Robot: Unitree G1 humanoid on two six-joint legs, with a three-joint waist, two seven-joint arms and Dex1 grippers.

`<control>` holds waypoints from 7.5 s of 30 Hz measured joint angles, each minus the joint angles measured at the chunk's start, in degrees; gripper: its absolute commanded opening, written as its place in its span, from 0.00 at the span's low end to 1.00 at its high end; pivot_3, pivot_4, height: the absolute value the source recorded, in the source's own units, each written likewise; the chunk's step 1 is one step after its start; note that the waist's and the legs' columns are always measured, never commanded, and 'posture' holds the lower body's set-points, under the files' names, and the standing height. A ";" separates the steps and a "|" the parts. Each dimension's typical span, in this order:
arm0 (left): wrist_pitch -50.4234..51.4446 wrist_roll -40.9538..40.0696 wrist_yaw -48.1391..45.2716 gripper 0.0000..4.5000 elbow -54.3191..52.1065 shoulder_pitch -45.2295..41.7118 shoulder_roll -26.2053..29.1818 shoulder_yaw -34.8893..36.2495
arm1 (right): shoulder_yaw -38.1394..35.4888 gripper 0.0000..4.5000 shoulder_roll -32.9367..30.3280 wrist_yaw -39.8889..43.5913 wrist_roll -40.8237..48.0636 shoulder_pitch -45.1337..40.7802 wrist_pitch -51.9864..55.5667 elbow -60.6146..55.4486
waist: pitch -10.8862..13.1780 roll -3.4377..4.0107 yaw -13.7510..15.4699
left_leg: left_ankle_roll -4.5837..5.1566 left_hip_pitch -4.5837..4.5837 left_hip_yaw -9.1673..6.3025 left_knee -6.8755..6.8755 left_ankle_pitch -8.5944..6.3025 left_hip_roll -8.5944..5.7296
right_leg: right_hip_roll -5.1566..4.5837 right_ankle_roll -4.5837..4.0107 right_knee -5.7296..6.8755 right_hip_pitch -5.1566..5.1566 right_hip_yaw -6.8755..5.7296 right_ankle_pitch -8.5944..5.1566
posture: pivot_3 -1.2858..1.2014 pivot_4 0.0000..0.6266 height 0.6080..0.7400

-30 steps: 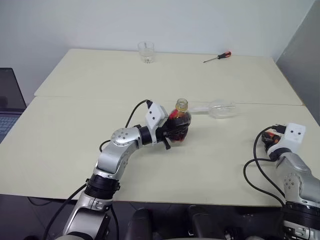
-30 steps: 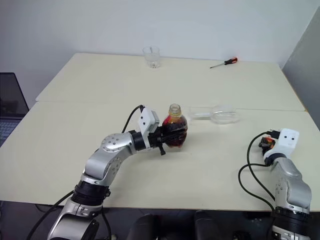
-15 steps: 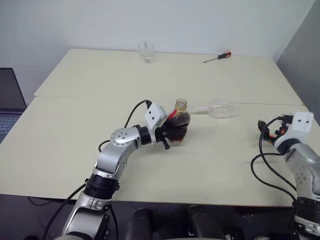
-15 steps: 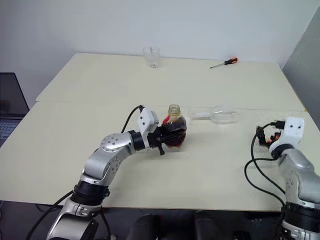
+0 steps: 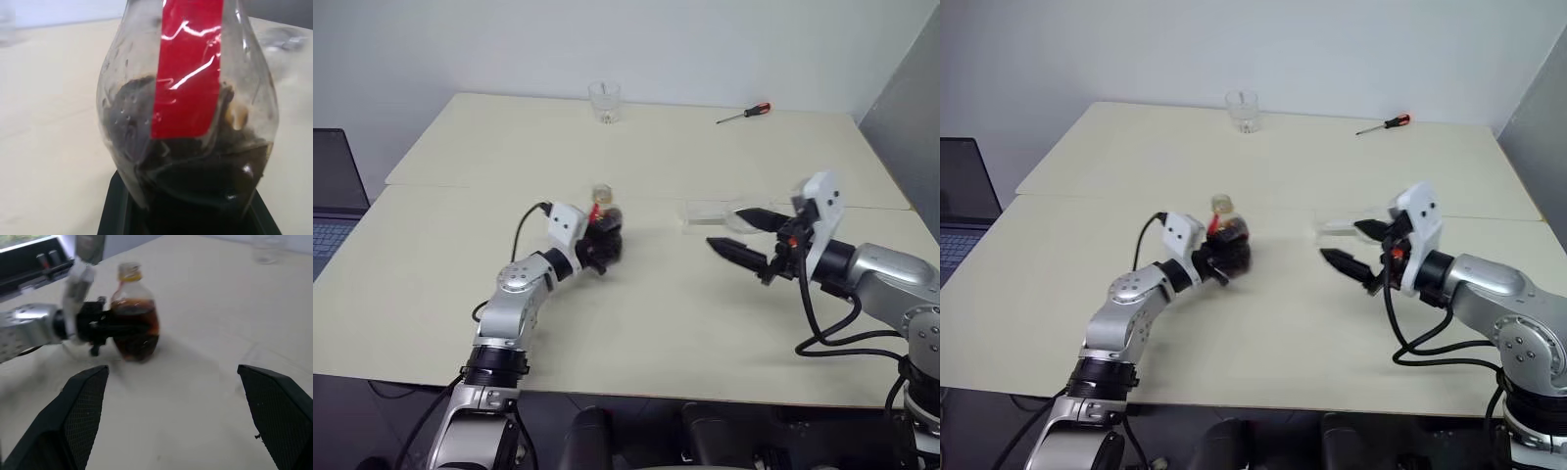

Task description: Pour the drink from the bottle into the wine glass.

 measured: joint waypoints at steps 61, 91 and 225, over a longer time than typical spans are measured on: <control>21.66 -22.84 2.37 0.99 -39.80 33.49 16.27 16.45 | 8.45 1.00 9.22 6.03 -2.96 -7.49 -4.08 15.75 | -0.10 -0.25 0.29 | 0.00 0.05 -0.01 -0.04 0.01 0.08 | -0.07 -0.20 0.07 0.02 -0.12 -0.08 | 0.52 0.24 1.00; 14.83 -7.11 -14.99 0.99 -21.87 6.10 13.64 -11.44 | -18.07 1.00 40.00 -73.66 25.35 -14.24 -6.62 37.50 | -0.11 -0.22 -1.63 | 0.04 -0.05 -0.03 -0.29 0.03 0.07 | 0.00 -0.42 0.01 -0.11 0.11 0.06 | 0.52 0.24 1.00; 4.89 0.31 17.83 1.00 -24.90 23.96 -1.26 13.08 | 5.10 0.99 -5.54 28.38 -8.16 -28.04 -6.01 15.69 | -0.23 -0.35 -0.16 | 0.05 0.02 0.04 -0.18 0.02 0.06 | -0.22 -0.50 0.00 -0.03 0.00 0.01 | 0.52 0.24 1.00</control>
